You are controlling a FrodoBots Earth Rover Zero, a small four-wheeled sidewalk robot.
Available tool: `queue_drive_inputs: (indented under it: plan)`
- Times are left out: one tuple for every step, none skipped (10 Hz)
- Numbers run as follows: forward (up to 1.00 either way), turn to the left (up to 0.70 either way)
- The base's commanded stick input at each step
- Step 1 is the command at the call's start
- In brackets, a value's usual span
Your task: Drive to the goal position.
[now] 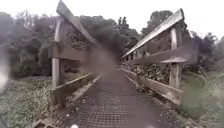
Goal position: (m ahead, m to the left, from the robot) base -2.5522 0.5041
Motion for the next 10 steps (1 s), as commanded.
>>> queue_drive_inputs:
  plan:
    - [0.00,0.70]
    - [0.00,0.70]
    - [0.00,0.70]
    - [0.00,0.70]
    - [0.00,0.70]
    - [0.00,0.70]
    - [0.00,0.70]
    - [0.00,0.70]
    - [0.00,0.70]
    - [0.00,0.70]
